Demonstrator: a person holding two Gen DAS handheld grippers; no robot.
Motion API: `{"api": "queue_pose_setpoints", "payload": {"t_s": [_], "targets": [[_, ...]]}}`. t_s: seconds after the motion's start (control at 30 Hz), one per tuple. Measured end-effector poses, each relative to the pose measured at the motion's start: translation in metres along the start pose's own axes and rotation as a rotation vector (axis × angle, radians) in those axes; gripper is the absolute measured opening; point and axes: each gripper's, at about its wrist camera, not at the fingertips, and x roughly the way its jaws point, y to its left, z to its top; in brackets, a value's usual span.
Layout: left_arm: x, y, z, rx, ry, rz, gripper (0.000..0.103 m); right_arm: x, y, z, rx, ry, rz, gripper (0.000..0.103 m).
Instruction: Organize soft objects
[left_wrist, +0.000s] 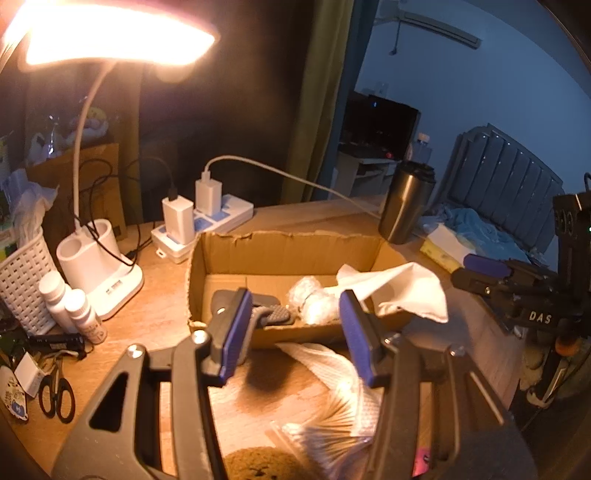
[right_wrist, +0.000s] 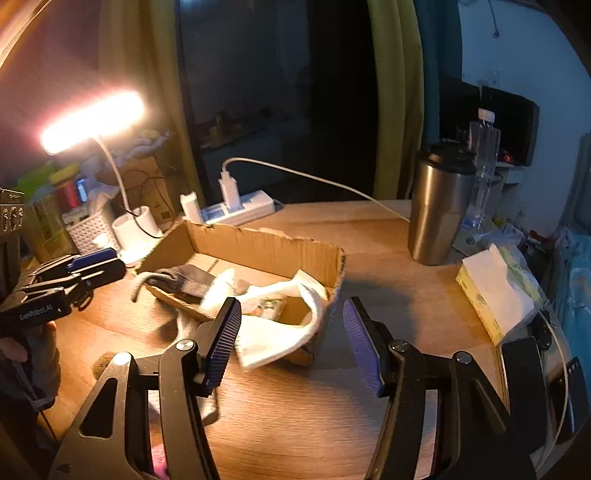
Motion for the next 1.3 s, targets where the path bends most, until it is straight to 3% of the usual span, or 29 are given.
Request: {"api": "queue_pose_setpoints", "payload": {"t_s": [0.17,0.2,0.23,0.27,0.53,0.83,1.3], "targets": [[-0.017,-0.007,-0.002,0.015,-0.03,-0.009,0.054,-0.01,0.022,0.0,-0.037,-0.014,0.024,0.061],[-0.02,-0.008,-0.003,0.015,-0.035,-0.008,0.06,-0.01,0.025,0.0,-0.043,-0.014,0.027,0.061],[-0.024,-0.008,-0.005,0.014,-0.042,-0.007,0.075,-0.011,0.029,-0.001,-0.049,-0.014,0.029,0.061],[-0.028,-0.007,-0.007,0.012,-0.047,-0.007,0.081,-0.012,0.034,-0.002,-0.055,-0.011,0.033,0.061],[-0.052,0.01,-0.023,-0.031,-0.082,0.008,0.081,-0.012,0.058,-0.014,-0.078,-0.006,0.052,0.061],[-0.062,0.028,-0.048,-0.078,-0.083,0.016,0.081,0.006,0.087,-0.03,-0.116,0.071,0.073,0.061],[-0.056,0.048,-0.07,-0.117,-0.019,0.037,0.081,0.047,0.105,-0.048,-0.107,0.166,0.141,0.061]]}}
